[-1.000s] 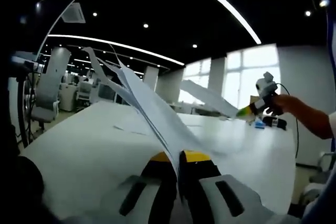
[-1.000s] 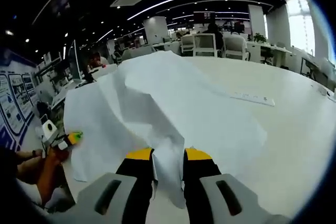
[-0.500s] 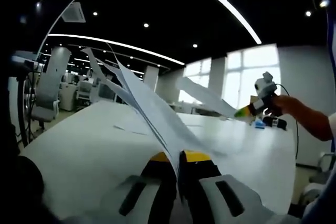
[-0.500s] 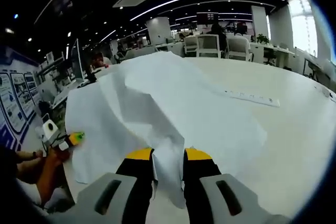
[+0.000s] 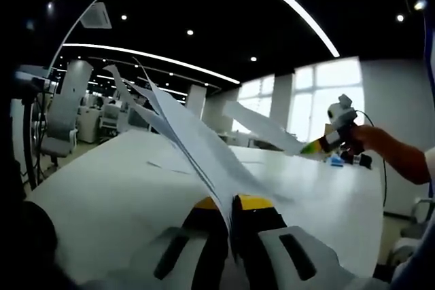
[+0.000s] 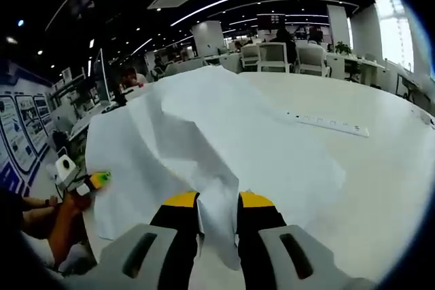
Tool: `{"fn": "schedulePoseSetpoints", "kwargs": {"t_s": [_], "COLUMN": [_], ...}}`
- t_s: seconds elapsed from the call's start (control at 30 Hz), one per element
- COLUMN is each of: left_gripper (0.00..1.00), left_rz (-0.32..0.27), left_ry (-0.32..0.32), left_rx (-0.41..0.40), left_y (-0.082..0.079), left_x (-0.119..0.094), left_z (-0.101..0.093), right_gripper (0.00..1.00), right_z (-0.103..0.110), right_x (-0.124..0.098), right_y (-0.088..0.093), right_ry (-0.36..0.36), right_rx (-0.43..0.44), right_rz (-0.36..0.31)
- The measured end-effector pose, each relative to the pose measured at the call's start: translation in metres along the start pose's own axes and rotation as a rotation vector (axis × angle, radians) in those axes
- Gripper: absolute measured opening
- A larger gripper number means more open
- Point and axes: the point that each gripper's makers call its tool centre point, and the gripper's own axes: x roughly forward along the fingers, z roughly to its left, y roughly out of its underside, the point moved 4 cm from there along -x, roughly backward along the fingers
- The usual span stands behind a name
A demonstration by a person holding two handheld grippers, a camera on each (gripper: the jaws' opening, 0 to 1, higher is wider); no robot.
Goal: Organize the stack of printing papers by aligning and flattening the scattered papers on the table
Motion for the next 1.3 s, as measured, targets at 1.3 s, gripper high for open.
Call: {"fn": "schedulePoseSetpoints", "kwargs": {"t_s": [1.3], "left_gripper": [0.08], "left_rz": [-0.007], "left_ry": [-0.005], "left_rx": [-0.009], "left_y": [-0.002], "left_x": [0.0], "left_z": [0.002], "right_gripper": [0.17], "right_z": [0.033], "right_x": [0.026], "right_y": [0.006], "right_ry": [-0.058], "right_rx": [0.013], "right_rz": [-0.002]}}
